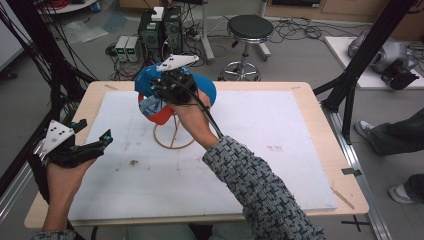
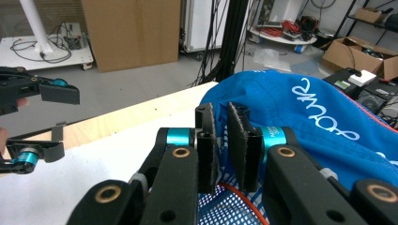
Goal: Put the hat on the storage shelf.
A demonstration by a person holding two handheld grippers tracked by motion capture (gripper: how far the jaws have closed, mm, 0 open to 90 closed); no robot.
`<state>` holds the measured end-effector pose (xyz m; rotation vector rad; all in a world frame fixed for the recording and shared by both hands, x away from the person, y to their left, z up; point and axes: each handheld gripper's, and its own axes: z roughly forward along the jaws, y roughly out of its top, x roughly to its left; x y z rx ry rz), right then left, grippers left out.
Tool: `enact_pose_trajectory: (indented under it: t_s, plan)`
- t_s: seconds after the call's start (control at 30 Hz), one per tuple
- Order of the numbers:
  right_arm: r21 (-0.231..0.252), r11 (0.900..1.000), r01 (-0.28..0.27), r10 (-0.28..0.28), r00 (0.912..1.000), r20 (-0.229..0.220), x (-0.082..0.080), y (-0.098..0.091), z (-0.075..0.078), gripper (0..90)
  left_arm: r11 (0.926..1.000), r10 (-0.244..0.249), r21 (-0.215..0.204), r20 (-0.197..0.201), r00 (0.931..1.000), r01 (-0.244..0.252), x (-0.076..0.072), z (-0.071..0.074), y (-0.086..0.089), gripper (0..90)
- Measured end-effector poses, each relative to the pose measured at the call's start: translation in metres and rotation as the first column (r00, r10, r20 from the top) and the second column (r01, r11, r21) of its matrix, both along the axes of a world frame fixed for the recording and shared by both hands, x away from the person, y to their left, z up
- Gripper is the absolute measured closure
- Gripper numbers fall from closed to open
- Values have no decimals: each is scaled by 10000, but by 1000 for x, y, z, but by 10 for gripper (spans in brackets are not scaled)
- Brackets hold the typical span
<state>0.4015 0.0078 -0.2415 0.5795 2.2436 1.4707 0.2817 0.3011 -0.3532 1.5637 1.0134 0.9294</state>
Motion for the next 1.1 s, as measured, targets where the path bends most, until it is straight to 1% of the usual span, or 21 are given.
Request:
enact_pose_trajectory:
  t_s: [0.07,0.17,0.23,0.27,0.3,0.33,0.47,0.5,0.6,0.63,0.67,0.7,0.73,0.77,0.93,1.1]
  plan:
    - [-96,9999,37,-37,10000,52,0,1,0,780,10000,5,-15,9,10000,-5,0,0,0,172]
    - [-245,9997,75,-70,9998,184,-2,1,0,756,10000,4,-23,12,10000,-4,0,0,0,172]
    - [-234,9997,71,-67,9998,192,-3,1,0,742,10000,-6,-1,-12,10000,6,0,0,0,172]
    - [-239,9997,45,-39,9996,267,-2,1,1,730,10000,-12,3,-4,10000,12,0,0,0,172]
    - [-167,9998,51,-47,9997,246,-3,1,1,700,10000,-13,5,-4,10000,13,0,0,0,172]
    - [-167,9998,51,-47,9997,246,-3,1,1,700,10000,-23,11,-4,10000,23,0,0,0,172]
    - [-94,9998,173,-171,9997,190,-2,-2,2,649,10000,-22,-15,7,10000,22,0,0,0,172]
    - [-75,9997,216,-215,9996,191,-2,-3,3,620,10000,-25,-16,5,10000,25,0,0,0,172]
    - [-60,9996,276,-274,9995,178,-2,-4,4,600,10000,-30,-4,-1,10000,30,0,0,0,172]
    - [-13,9994,347,-347,9993,171,-2,-6,4,570,10000,-31,-6,2,10000,31,0,0,0,172]
    - [-13,9994,347,-347,9993,171,-2,-6,4,570,10000,-30,-6,5,10000,30,0,0,0,172]
    - [56,9992,406,-406,9991,139,-1,-9,6,541,10000,-30,-4,1,10000,30,0,0,0,172]
    - [56,9992,406,-406,9991,139,-1,-9,6,541,10000,-26,-10,7,10000,26,0,0,0,172]
    - [95,9990,427,-428,9990,147,-1,-10,6,529,10000,-28,30,-2,10000,28,0,0,0,172]
    - [218,9980,601,-605,9980,175,-1,-16,8,469,10000,-26,-36,41,10000,26,-1,1,0,172]
    - [439,9950,897,-909,9955,255,-1,-29,11,441,10000,-8,-31,32,10000,8,-1,1,1,172]
